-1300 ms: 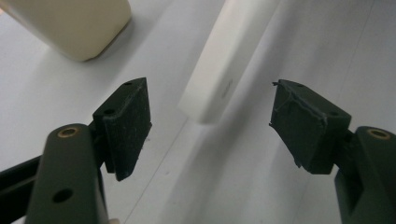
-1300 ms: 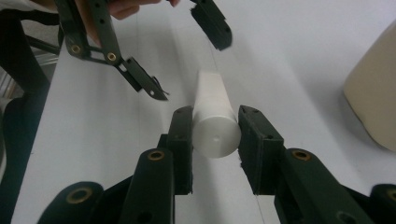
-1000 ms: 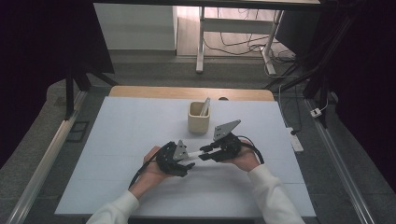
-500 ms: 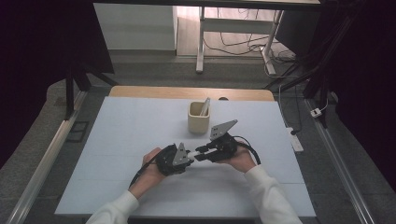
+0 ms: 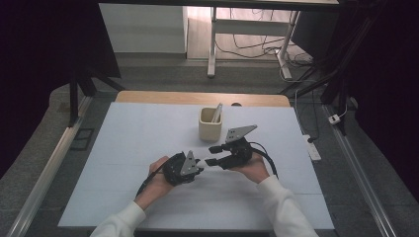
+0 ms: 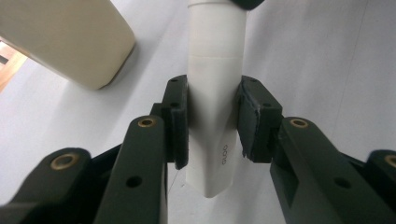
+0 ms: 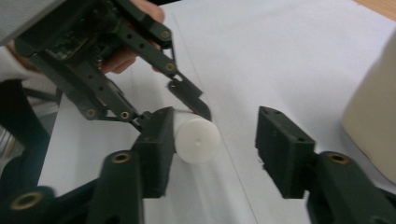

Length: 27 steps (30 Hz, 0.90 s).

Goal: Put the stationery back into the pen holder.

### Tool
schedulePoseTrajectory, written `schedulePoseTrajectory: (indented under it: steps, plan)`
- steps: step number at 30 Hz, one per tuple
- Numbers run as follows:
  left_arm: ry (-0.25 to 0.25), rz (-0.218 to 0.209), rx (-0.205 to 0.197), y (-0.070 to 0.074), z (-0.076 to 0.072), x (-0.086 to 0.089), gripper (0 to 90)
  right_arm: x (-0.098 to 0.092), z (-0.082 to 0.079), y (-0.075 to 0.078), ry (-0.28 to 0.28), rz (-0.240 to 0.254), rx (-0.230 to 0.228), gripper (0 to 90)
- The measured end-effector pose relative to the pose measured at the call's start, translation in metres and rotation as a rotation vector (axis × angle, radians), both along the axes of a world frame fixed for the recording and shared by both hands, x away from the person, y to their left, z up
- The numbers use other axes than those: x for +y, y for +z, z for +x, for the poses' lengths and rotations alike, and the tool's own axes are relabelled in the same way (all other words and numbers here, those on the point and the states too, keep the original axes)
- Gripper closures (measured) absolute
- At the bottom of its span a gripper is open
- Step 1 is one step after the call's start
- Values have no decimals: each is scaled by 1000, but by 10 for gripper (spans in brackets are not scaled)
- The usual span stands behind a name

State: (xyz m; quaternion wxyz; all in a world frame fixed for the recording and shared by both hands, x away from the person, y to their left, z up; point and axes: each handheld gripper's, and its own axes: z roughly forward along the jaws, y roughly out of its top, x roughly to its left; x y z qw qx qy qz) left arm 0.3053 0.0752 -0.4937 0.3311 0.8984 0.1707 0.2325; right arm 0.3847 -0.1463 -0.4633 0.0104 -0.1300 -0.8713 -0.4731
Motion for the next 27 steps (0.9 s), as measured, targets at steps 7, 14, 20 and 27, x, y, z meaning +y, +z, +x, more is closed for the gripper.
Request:
schedulePoseTrajectory:
  steps: [7,14,20,27]
  plan:
    - [19,-15,5,0,2,5,654,-16,2,4,-108,80,-11,387]
    - [34,-64,14,5,3,15,654,-34,-5,7,-211,63,-76,385]
    - [60,-124,25,9,4,27,654,-48,-11,2,-259,27,-86,385]
    - [80,-164,31,11,5,38,654,-63,-19,-8,-308,1,-103,387]
